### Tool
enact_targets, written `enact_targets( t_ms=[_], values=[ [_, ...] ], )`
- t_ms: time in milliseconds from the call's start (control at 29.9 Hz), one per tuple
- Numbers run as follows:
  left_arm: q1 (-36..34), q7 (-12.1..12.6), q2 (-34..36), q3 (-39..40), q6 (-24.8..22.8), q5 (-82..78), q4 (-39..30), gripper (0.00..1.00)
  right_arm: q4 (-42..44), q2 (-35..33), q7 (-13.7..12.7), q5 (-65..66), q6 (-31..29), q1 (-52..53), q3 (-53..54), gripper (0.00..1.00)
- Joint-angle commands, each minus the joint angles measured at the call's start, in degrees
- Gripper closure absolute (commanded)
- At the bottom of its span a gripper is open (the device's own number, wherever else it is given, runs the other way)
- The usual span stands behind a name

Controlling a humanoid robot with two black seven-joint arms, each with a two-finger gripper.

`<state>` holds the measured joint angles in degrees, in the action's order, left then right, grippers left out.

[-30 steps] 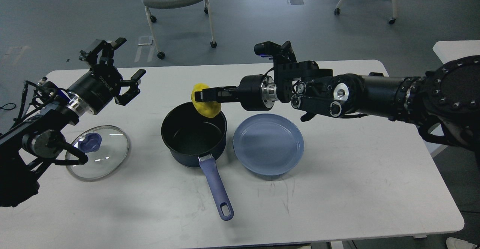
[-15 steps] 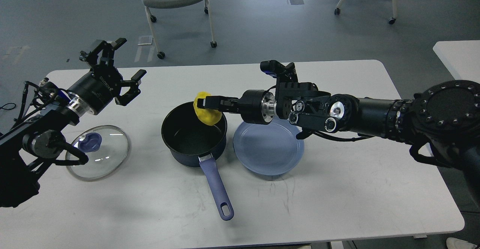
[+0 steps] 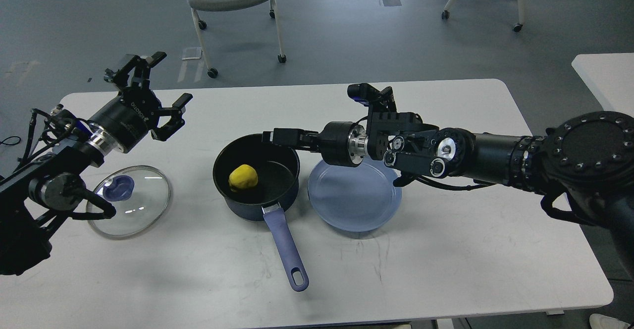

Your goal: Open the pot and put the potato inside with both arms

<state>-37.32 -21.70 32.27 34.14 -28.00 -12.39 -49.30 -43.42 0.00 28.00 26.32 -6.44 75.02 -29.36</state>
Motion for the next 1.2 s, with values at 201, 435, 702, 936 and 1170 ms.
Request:
enact_targets(
  t_ms=[201,435,702,936,1170],
  values=[
    [0.14,-0.01,0.69,0.14,0.0,0.0,0.0,0.02,-1.23,-1.75,0.0,-0.83,-1.12,4.61,5.88,0.05],
    [0.14,0.07,0.69,0.14,0.0,0.0,0.0,0.02,-3.33,-15.8,0.0,-2.14,-4.63,1.64,18.79,0.05],
    [0.32,0.16,0.34,0.14,0.0,0.0,0.0,0.02,-4.13,-25.22,0.0,-17.61,-7.8,-13.39,33.47,0.04],
    [0.67,0.16,-0.19,0.05,0.0,0.0,0.0,0.02,-3.43,-25.84,0.0,-18.85,-10.25,-27.45,44.73,0.02],
    [1.02,0.25,-0.28,0.05,0.0,0.0,0.08,0.02,2.2,-24.52,0.0,-20.08,-19.66,-33.71,48.6,0.0]
  ],
)
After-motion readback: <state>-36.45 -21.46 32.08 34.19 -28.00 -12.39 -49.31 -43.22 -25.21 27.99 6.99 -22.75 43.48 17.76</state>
